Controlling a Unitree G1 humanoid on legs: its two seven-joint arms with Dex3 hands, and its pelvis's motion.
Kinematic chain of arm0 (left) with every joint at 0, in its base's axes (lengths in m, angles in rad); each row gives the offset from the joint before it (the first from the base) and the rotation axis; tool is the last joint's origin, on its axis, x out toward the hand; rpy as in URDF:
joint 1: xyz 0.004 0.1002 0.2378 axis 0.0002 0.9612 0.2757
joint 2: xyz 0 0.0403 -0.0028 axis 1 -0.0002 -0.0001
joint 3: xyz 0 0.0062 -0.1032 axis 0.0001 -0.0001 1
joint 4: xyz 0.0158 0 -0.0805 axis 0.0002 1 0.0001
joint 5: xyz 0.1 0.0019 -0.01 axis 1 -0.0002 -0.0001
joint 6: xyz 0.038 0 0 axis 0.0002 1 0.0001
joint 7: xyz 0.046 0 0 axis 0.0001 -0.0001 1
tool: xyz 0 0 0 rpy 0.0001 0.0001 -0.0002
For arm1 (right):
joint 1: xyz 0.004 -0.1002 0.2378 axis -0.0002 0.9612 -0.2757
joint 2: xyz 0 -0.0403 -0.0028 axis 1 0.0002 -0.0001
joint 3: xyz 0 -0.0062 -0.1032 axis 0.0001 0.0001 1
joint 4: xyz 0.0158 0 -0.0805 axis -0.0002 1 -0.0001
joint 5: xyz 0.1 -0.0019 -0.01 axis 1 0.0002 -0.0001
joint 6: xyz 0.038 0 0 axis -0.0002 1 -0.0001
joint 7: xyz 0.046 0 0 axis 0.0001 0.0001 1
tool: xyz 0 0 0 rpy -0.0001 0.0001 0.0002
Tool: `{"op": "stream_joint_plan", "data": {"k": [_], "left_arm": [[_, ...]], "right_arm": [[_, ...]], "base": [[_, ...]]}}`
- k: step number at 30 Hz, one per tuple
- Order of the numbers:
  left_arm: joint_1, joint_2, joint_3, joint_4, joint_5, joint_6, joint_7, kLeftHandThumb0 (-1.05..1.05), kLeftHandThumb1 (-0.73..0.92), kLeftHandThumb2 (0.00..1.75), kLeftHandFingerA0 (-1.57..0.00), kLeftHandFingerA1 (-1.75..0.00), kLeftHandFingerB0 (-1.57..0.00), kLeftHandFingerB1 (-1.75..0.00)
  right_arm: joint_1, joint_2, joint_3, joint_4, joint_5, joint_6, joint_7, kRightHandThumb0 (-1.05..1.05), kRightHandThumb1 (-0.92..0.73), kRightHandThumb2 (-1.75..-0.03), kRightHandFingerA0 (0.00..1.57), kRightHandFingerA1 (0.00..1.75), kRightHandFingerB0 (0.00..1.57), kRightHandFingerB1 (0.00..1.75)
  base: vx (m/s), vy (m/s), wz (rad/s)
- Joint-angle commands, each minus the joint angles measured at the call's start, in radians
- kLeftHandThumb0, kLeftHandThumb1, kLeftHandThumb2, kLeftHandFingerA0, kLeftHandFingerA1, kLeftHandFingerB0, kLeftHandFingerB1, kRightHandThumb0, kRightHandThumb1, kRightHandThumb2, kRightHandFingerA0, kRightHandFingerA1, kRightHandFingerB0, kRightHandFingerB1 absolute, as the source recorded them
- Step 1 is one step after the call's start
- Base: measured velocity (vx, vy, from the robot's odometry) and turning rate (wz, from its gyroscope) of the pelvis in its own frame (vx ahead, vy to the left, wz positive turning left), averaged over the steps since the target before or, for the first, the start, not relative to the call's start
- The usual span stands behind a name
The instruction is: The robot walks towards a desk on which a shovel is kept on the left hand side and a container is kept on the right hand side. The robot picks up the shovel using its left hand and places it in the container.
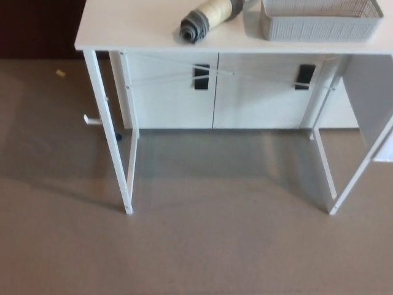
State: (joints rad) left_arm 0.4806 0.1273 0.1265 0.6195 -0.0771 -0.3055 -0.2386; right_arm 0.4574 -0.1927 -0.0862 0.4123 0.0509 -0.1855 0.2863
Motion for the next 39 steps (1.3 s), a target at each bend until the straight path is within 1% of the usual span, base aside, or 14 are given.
{"op": "stream_joint_plan", "data": {"k": [1,2,8,9,18,19,20,24,25,30,31,32,33,39], "left_arm": [[-0.028,0.024,-0.014,0.07,0.033,-0.091,0.001,-0.32,0.56,0.58,-0.54,-0.41,-0.4,-0.34],[-0.03,0.024,-0.011,0.081,0.023,-0.104,-0.013,-0.43,0.45,0.73,-0.47,-0.5,-0.35,-0.44],[-0.043,0.022,-0.007,0.119,0.019,-0.127,-0.006,-0.31,0.55,0.58,-0.55,-0.4,-0.42,-0.35],[-0.028,0.029,-0.022,0.089,0.051,-0.125,0.02,-0.41,0.46,0.72,-0.49,-0.5,-0.36,-0.44],[-0.039,0.028,-0.016,0.109,0.036,-0.121,0.01,-0.4,0.45,0.71,-0.49,-0.49,-0.37,-0.44],[-0.033,0.031,-0.019,0.099,0.036,-0.125,0.005,-0.33,0.57,0.57,-0.55,-0.42,-0.42,-0.34],[-0.03,0.033,-0.023,0.1,0.041,-0.14,0.012,-0.41,0.45,0.72,-0.52,-0.51,-0.38,-0.45],[-0.051,0.032,-0.009,0.154,0.015,-0.146,-0.007,-0.44,0.46,0.73,-0.53,-0.51,-0.4,-0.45],[-0.069,0.03,-0.005,0.19,0.014,-0.161,-0.006,-0.33,0.56,0.58,-0.59,-0.4,-0.45,-0.35],[-0.043,0.03,-0.011,0.128,0.019,-0.143,-0.006,-0.32,0.57,0.57,-0.55,-0.4,-0.41,-0.34],[-0.038,0.034,-0.022,0.119,0.05,-0.149,0.028,-0.42,0.44,0.73,-0.51,-0.51,-0.36,-0.45],[-0.04,0.035,-0.022,0.125,0.052,-0.151,0.03,-0.33,0.55,0.57,-0.56,-0.41,-0.42,-0.35],[-0.048,0.035,-0.017,0.144,0.037,-0.144,0.018,-0.42,0.45,0.72,-0.5,-0.5,-0.37,-0.44],[-0.04,0.038,-0.019,0.146,0.035,-0.167,0.009,-0.41,0.47,0.73,-0.49,-0.5,-0.36,-0.44]], "right_arm": [[-0.008,-0.007,-0.007,-0.011,0.015,0.004,0.009,-0.38,-0.46,-0.7,0.6,0.58,0.36,0.48],[-0.013,-0.013,-0.005,-0.001,0.005,-0.008,0.009,-0.4,-0.46,-0.71,0.59,0.57,0.37,0.49],[-0.014,-0.008,-0.003,-0.004,0.008,0.003,0.004,-0.39,-0.45,-0.7,0.6,0.57,0.37,0.49],[-0.011,-0.011,0.0,-0.006,0.0,-0.006,0.002,-0.39,-0.45,-0.7,0.6,0.57,0.37,0.49],[-0.013,-0.007,0.002,-0.01,0.001,0.0,0.006,-0.39,-0.45,-0.7,0.6,0.57,0.37,0.48],[-0.014,-0.008,0.002,-0.006,0.002,-0.001,0.009,-0.39,-0.45,-0.7,0.59,0.57,0.37,0.48],[-0.016,-0.004,0.0,-0.005,0.006,0.002,0.009,-0.38,-0.45,-0.7,0.6,0.58,0.37,0.49],[-0.019,-0.002,0.003,0.001,0.003,-0.007,0.008,-0.37,-0.46,-0.7,0.6,0.57,0.37,0.49],[-0.018,0.0,0.001,-0.002,0.006,-0.005,0.008,-0.37,-0.45,-0.7,0.6,0.57,0.37,0.49],[-0.017,-0.007,0.007,-0.003,-0.006,-0.013,0.006,-0.4,-0.45,-0.71,0.59,0.58,0.38,0.5],[-0.012,-0.004,0.005,-0.007,-0.001,-0.012,0.007,-0.39,-0.45,-0.71,0.6,0.57,0.39,0.49],[-0.012,-0.003,0.005,-0.005,0.001,-0.012,0.008,-0.39,-0.45,-0.7,0.59,0.57,0.39,0.49],[-0.011,-0.002,0.004,-0.002,0.001,-0.013,0.009,-0.39,-0.45,-0.7,0.58,0.57,0.38,0.49],[-0.014,0.002,0.007,-0.002,-0.001,0.004,0.0,-0.37,-0.46,-0.69,0.6,0.57,0.37,0.48]], "base": [[0.22,-0.107,0.13],[0.24,-0.085,0.02],[0.29,-0.004,0.12],[0.15,0.011,-0.08],[0.24,0.188,-0.22],[0.31,0.22,-0.02],[0.22,0.148,0.01],[0.21,0.082,0.04],[0.2,0.007,0.09],[0.2,-0.096,0.1],[0.27,-0.195,0.19],[0.32,-0.298,-0.71],[0.24,-0.154,0.36],[0.22,-0.102,0.07]]}}
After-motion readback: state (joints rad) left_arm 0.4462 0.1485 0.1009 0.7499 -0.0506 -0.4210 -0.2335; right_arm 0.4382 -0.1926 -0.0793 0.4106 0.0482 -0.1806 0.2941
